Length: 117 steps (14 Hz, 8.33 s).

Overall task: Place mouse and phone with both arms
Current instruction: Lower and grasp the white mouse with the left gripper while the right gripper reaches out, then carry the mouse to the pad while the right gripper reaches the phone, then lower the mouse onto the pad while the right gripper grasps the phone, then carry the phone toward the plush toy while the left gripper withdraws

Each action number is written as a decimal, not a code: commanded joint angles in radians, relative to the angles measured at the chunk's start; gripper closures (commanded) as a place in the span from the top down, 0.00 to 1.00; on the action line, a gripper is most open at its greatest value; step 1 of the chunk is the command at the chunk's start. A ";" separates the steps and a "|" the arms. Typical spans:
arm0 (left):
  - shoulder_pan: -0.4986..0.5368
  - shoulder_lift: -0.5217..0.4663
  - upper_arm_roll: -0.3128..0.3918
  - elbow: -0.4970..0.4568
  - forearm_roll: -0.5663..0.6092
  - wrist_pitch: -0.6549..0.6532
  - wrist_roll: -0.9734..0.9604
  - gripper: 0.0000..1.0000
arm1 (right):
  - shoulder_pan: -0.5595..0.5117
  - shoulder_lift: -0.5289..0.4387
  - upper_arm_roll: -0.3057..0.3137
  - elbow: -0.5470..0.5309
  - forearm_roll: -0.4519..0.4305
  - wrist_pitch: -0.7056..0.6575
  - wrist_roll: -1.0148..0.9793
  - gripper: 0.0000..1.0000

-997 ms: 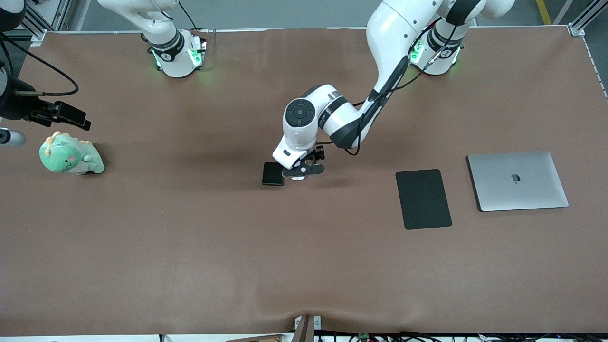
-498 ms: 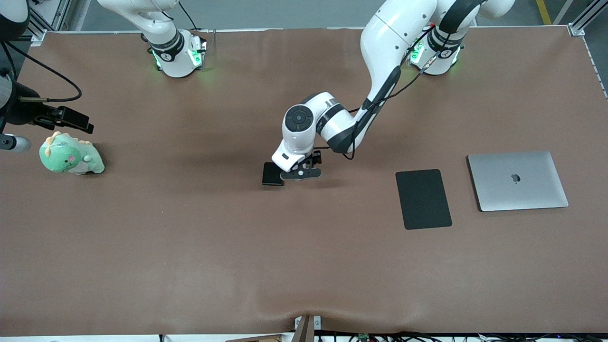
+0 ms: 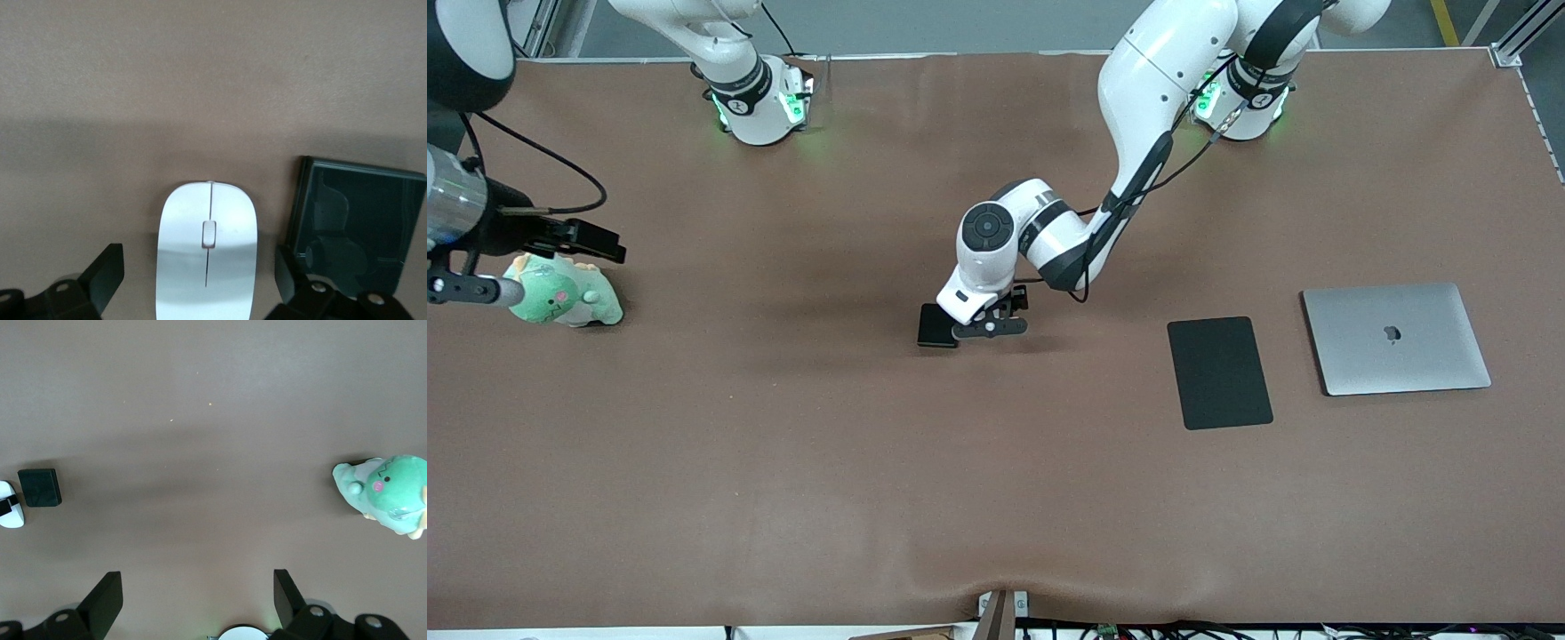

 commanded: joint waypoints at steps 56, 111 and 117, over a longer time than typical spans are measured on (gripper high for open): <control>0.774 -0.355 -0.124 -0.457 0.159 0.093 0.560 0.00 | 0.625 0.487 -0.001 -0.346 0.173 1.080 0.452 1.00; 0.716 -0.806 0.080 -0.088 -0.076 -0.813 0.819 1.00 | -0.233 0.128 -0.018 -0.877 0.099 1.037 -0.459 0.00; 0.762 -0.835 0.061 -0.096 -0.061 -0.821 0.945 1.00 | -0.250 0.173 -0.018 -0.909 0.099 1.123 -0.476 0.00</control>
